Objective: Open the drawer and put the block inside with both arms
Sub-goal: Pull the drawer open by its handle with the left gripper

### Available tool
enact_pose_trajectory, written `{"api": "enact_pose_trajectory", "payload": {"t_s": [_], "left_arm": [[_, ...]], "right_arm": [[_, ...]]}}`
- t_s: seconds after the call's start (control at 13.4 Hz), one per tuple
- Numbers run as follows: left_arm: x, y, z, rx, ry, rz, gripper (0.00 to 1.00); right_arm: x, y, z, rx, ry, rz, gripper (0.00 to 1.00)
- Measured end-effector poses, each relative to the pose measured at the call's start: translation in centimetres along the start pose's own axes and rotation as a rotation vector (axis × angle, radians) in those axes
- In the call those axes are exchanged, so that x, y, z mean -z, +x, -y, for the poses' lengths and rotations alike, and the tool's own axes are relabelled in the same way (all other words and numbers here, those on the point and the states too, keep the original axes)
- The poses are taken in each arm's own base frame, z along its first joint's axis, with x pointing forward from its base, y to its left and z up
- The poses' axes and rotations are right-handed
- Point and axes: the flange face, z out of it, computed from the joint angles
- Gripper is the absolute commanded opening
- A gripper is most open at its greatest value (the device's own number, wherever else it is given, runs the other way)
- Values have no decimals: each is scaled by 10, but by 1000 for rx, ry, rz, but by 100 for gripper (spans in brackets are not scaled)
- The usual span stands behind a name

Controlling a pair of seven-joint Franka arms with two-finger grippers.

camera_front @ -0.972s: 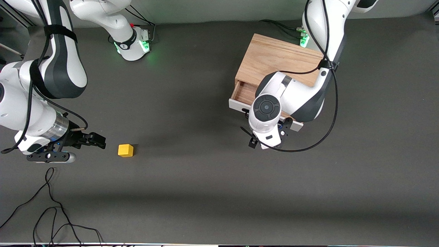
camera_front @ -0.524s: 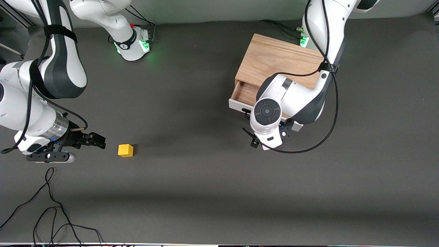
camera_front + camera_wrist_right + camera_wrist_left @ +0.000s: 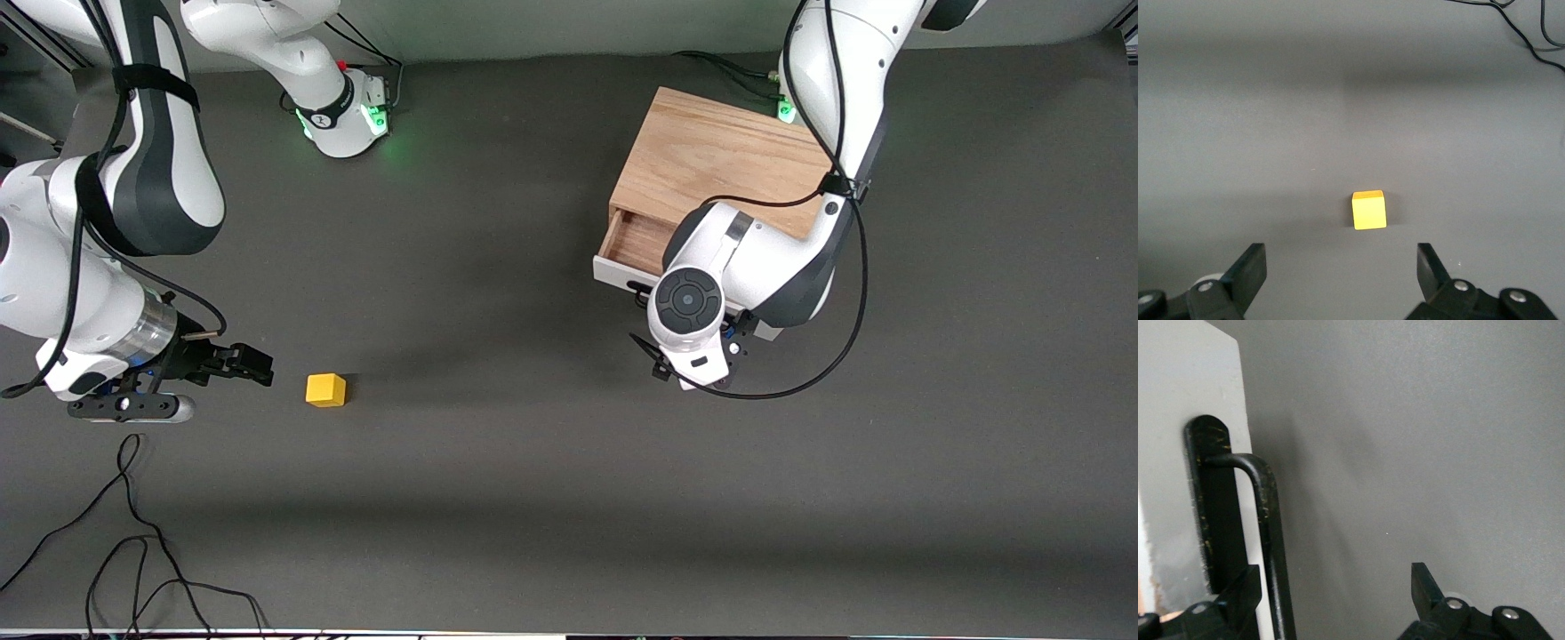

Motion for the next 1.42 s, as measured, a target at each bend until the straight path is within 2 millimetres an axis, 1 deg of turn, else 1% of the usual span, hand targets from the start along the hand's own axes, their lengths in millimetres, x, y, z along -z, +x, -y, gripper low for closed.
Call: {"api": "enact_pose_trajectory", "payload": {"t_s": [0.22, 0.3, 0.52, 0.67, 0.9, 1.2, 1.42], "left_arm": [[2, -1, -3, -1, -25, 3, 100], [2, -1, -3, -1, -27, 3, 100], [3, -1, -6, -3, -53, 6, 100], [5, -2, -9, -6, -80, 8, 100], [5, -2, -13, -10, -110, 3, 100], [6, -2, -15, -15, -131, -5, 100], [12, -3, -20, -16, -178, 0, 100]], "right_arm": [[-2, 2, -6, -9, 2, -10, 100], [-6, 3, -10, -13, 13, -15, 100], [-30, 4, -20, -17, 55, -18, 100], [-35, 5, -23, -18, 61, -16, 100], [-31, 5, -25, -19, 63, -20, 100], [-24, 4, -32, -30, 63, -19, 100], [-18, 3, -31, -27, 66, -27, 100]]}}
